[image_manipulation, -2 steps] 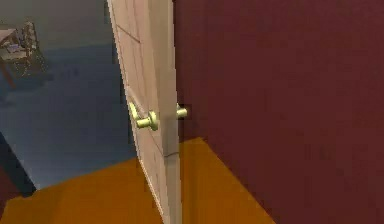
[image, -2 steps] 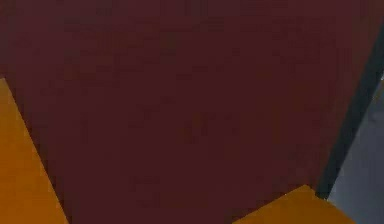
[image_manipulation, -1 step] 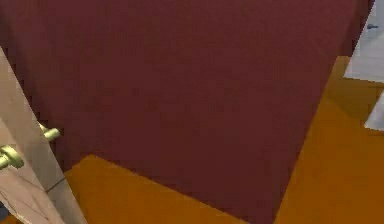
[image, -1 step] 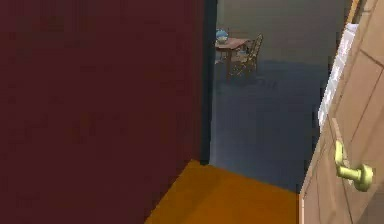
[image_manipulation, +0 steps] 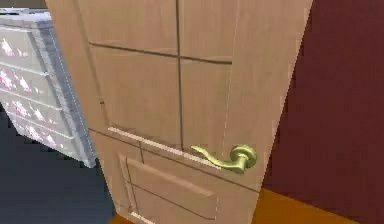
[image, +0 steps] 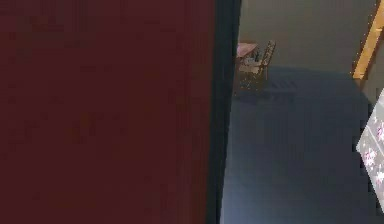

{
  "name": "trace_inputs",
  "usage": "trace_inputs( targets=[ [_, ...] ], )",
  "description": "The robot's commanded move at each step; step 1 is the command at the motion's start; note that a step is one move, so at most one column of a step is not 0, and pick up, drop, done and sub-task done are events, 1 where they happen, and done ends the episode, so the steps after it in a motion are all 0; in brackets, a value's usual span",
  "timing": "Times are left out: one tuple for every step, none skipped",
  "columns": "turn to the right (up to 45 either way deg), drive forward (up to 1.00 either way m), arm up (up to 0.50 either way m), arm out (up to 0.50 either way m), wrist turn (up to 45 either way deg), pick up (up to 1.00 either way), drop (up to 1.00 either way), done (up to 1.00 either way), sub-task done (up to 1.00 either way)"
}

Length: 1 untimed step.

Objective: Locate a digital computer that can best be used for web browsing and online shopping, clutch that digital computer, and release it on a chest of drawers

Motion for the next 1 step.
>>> trace_inputs(
  targets=[
    [27.0, 0.00, 0.00, 0.00, 0.0, 0.00, 0.00, 0.00, 0.00]
  ],
)
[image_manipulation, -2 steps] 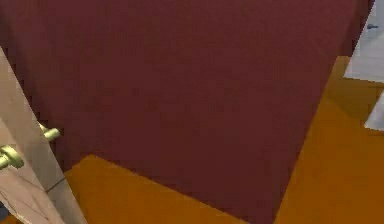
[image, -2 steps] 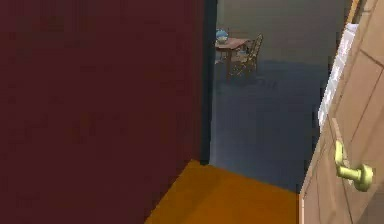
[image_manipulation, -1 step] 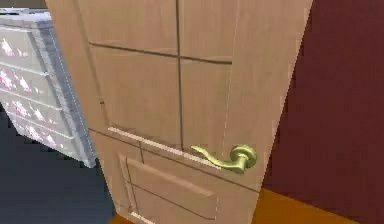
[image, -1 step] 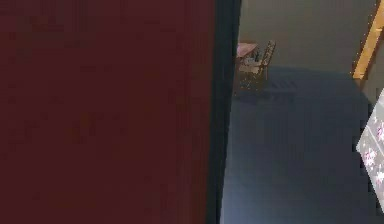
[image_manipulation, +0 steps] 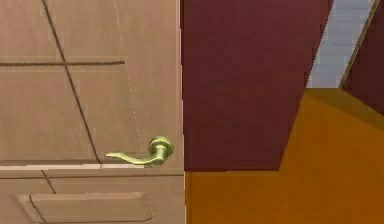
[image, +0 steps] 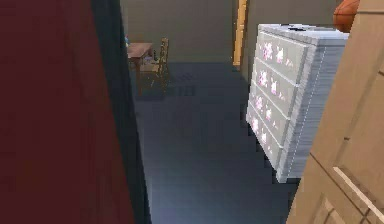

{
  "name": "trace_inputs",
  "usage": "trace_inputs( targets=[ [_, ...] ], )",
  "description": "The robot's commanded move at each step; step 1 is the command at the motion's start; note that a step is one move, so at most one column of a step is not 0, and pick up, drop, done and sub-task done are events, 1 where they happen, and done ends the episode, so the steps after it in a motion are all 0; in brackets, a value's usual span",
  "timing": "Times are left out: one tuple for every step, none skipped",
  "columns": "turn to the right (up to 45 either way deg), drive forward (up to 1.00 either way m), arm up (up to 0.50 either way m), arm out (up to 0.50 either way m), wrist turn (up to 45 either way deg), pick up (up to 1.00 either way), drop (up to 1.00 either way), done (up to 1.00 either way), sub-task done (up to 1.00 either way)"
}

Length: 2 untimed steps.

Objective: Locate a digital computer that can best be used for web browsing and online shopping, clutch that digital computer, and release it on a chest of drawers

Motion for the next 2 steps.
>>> trace_inputs(
  targets=[
    [0.0, 0.75, 0.00, 0.00, 0.0, 0.00, 0.00, 0.00, 0.00],
    [0.0, 0.45, 0.00, 0.00, 0.0, 0.00, 0.00, 0.00, 0.00]
  ],
)
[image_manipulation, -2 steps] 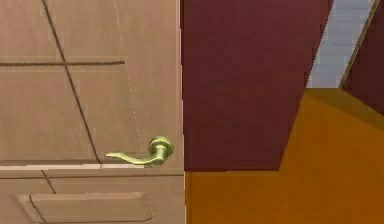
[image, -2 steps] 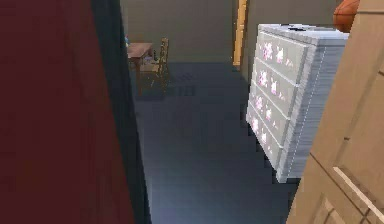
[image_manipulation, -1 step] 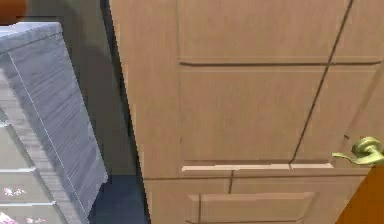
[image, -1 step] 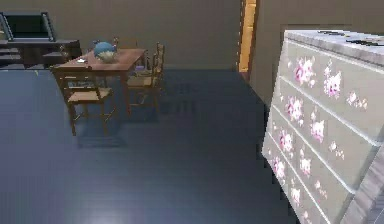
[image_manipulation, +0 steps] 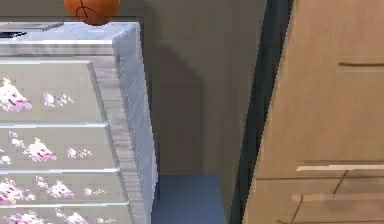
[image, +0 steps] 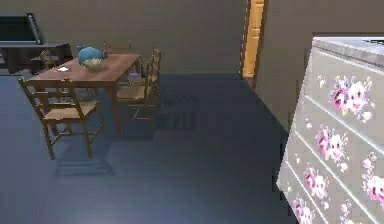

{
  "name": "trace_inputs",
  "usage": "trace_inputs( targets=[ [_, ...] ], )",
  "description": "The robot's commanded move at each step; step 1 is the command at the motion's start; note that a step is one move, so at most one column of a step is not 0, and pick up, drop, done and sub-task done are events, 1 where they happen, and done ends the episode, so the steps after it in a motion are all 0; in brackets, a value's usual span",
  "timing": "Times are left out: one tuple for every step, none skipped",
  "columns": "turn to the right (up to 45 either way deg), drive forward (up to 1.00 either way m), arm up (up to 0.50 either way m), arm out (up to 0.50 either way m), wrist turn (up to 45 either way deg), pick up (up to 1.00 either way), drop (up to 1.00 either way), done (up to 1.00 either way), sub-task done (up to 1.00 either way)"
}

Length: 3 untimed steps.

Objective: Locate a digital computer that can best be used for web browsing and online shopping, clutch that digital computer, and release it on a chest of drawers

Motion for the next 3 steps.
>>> trace_inputs(
  targets=[
    [-45.0, 0.00, 0.00, 0.00, 0.0, 0.00, 0.00, 0.00, 0.00],
    [-9.0, 0.00, 0.00, 0.00, 0.0, 0.00, 0.00, 0.00, 0.00],
    [-3.0, 0.00, 0.00, 0.00, 0.0, 0.00, 0.00, 0.00, 0.00]
  ],
)
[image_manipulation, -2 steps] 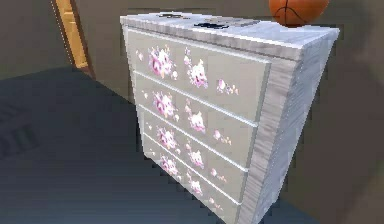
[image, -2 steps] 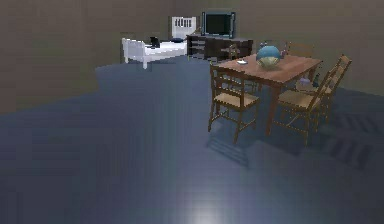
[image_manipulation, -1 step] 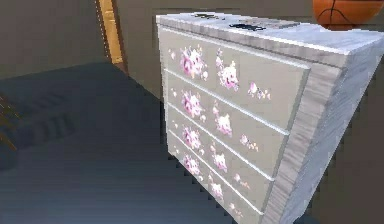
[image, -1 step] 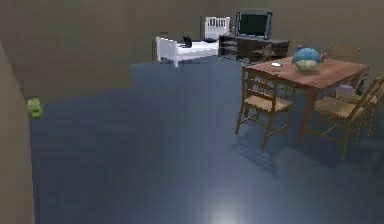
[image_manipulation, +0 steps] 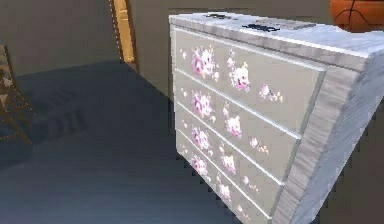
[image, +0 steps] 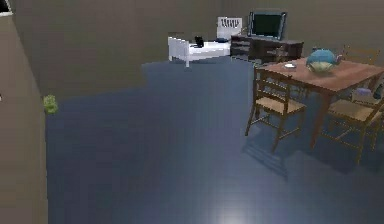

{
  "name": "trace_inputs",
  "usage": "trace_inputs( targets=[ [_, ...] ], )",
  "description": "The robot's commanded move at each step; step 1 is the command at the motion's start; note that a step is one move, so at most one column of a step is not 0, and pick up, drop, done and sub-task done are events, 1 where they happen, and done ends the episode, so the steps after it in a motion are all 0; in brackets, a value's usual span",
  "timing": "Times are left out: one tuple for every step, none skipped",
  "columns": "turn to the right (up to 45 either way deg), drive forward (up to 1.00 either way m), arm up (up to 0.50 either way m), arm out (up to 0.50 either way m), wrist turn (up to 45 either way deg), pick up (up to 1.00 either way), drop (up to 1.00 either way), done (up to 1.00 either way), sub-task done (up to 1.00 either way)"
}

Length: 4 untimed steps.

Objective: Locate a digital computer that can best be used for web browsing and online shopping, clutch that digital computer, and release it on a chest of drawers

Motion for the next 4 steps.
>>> trace_inputs(
  targets=[
    [0.0, 1.00, 0.00, 0.00, 0.0, 0.00, 0.00, 0.00, 0.00],
    [0.0, 1.00, 0.00, 0.00, 0.0, 0.00, 0.00, 0.00, 0.00],
    [0.0, 1.00, 0.00, 0.00, 0.0, 0.00, 0.00, 0.00, 0.00],
    [0.0, 1.00, 0.00, 0.00, 0.0, 0.00, 0.00, 0.00, 0.00]
  ],
)
